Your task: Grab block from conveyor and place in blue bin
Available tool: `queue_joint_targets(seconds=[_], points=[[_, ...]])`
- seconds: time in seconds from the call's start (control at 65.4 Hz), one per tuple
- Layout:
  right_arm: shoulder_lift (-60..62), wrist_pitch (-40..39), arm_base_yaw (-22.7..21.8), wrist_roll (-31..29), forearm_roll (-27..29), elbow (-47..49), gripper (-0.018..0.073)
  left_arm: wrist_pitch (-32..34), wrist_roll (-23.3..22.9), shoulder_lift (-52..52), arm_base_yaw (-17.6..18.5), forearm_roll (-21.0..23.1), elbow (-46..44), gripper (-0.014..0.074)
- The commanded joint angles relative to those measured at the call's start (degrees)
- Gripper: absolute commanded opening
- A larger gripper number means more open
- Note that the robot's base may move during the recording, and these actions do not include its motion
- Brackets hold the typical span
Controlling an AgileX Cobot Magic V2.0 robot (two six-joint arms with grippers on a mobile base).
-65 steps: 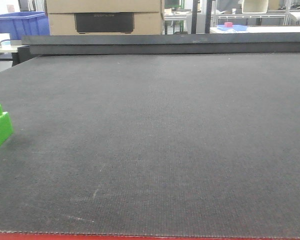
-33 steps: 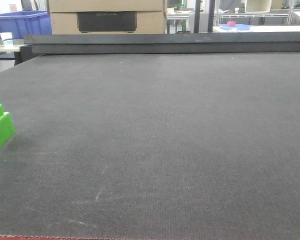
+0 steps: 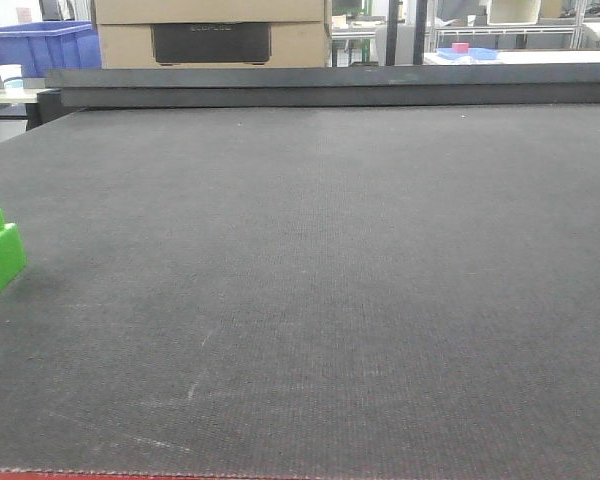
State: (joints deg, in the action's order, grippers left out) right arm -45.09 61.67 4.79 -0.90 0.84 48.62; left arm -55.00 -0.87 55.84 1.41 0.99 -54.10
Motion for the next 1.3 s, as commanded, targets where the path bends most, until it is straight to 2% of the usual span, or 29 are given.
queue_joint_targets(seconds=[0.0,0.168,0.26,0.321,0.382,0.535,0.581,0.627,0.841,1.116,1.192,1.284], points=[[-4.75,4.39,-0.28,-0.24,-0.20,1.60,-0.0162,-0.77,-0.11,4.01,-0.14,0.86,-0.51,-0.0111],[-13.09,3.01,-0.28,0.16,-0.06,1.60,-0.0162,-1.03,-0.21,10.26,-0.14,4.73,-0.51,-0.0111],[-17.68,0.38,-0.28,4.04,-0.06,2.40,-0.0159,-1.17,-0.21,12.80,-0.14,7.74,-0.51,-0.0111],[-21.27,-0.11,-0.50,6.06,-0.06,3.68,-0.0127,-1.17,-0.21,13.75,-0.14,8.82,-0.51,-0.0111],[-25.17,-0.11,-1.43,7.50,-0.06,5.63,-0.0060,-1.17,-0.21,14.36,-0.14,8.98,-0.51,-0.0111],[-35.02,0.46,-4.48,7.81,-0.06,11.17,0.0298,-1.17,-0.21,14.57,-0.14,8.98,-0.51,-0.0111],[-37.39,0.84,-5.47,7.81,-0.06,12.63,0.0363,-1.17,-0.21,14.57,-0.14,8.98,-0.51,-0.0111],[-39.08,0.98,-6.12,7.81,-0.06,13.77,0.0384,-1.17,-0.21,14.57,-0.14,8.98,-0.51,-0.0111],[-45.42,-3.00,-8.12,6.42,-0.06,14.79,0.0348,-1.43,-0.21,14.57,-0.14,8.98,-0.51,-0.0111],[-50.87,-6.41,-8.12,5.38,-0.06,14.79,0.0318,-1.19,-0.21,14.57,-0.14,8.98,-0.51,-0.0111],[-50.85,-6.53,-8.12,5.38,-0.06,14.79,0.0204,-1.20,-2.95,14.57,-0.14,8.58,-0.51,-0.0111],[-50.72,-6.90,-8.12,5.38,-0.06,14.79,-0.0057,-2.36,-7.15,15.36,-0.14,5.14,-1.59,-0.0111]])
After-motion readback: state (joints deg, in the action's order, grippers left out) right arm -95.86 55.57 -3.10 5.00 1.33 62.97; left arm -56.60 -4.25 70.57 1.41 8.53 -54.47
